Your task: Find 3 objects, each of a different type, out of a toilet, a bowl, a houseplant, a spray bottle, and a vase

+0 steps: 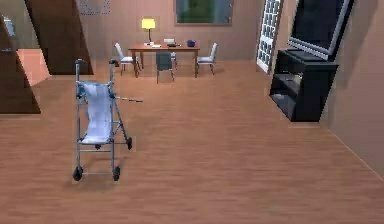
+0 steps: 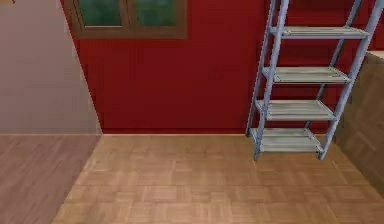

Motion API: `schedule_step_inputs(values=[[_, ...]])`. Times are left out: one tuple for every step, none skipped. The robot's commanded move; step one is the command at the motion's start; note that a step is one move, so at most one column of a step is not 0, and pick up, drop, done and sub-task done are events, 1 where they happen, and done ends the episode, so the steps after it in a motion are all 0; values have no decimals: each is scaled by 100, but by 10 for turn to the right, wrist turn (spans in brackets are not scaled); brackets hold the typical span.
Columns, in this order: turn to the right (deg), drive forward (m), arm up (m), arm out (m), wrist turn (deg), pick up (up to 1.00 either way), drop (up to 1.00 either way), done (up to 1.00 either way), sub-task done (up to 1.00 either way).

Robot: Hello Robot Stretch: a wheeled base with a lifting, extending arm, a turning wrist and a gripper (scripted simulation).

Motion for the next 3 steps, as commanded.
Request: schedule_step_inputs(values=[[450,0,0,0,0,0,0,0,0],[450,0,0,0,0,0,0,0,0],[450,0,0,0,0,0,0,0,0]])
